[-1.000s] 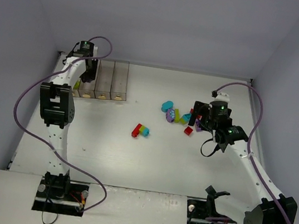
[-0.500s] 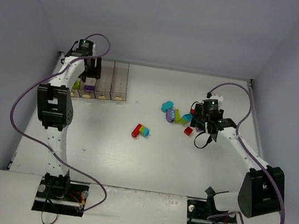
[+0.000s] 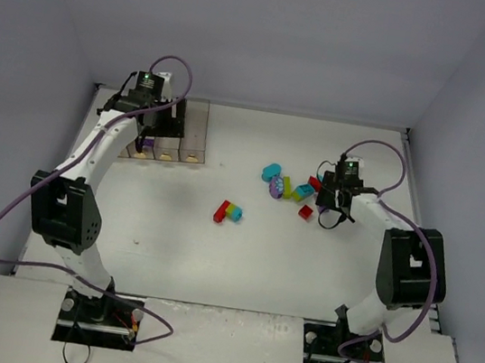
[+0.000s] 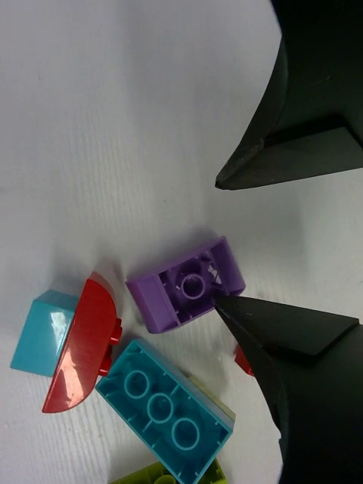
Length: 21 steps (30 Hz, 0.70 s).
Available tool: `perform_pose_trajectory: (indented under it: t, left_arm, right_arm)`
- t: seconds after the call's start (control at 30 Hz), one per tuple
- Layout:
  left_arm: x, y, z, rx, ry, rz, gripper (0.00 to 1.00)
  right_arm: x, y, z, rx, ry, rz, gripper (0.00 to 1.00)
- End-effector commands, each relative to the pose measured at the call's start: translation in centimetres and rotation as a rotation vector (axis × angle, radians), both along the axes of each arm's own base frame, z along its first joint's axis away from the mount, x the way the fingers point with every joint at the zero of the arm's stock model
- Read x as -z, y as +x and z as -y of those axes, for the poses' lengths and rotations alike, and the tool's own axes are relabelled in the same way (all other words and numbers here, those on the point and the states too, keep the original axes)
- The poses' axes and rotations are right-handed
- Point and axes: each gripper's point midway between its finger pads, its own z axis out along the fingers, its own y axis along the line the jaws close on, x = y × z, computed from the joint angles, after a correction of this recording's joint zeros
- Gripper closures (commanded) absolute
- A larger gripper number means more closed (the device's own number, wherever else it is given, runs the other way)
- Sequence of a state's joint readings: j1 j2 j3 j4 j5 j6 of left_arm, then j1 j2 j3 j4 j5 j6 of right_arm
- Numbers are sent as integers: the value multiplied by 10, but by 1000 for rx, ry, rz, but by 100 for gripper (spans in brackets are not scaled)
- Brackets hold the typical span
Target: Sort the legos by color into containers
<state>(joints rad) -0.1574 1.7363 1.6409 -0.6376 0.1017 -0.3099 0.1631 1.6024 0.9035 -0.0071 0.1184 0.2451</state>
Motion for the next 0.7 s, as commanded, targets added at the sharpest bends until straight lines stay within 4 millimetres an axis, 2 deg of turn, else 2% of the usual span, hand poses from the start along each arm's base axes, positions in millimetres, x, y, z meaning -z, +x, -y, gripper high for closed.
perform_pose_trajectory:
  t: [0.0, 0.13, 0.33, 0.4, 0.5, 0.53, 0.63, 0.67]
  left_arm:
    - [-33, -16, 9, 8, -61, 80, 26]
    - [-43, -36, 11, 21, -65, 93, 26]
    - [-39, -52, 18, 53, -54, 73, 26]
    - [-34, -54, 19, 59, -50, 62, 26]
    - [-28, -57, 22, 68, -54, 45, 26]
    - [-29, -57, 23, 70, -54, 49, 26]
    - [-31, -56, 27, 79, -59, 56, 26]
    - [-33, -57, 31, 88, -62, 58, 26]
  right_arm:
    - [-2, 20, -10, -77, 11, 61, 45]
    - [4, 23, -15, -120, 24, 58, 48]
    - [17, 21, -19, -142, 33, 27, 49]
    - [20, 19, -24, -165, 54, 17, 53]
    - [21, 17, -25, -172, 61, 11, 67]
    - [21, 17, -25, -170, 62, 11, 76]
    - [8, 17, -28, -168, 75, 43, 94]
    - [-5, 18, -29, -173, 79, 76, 97]
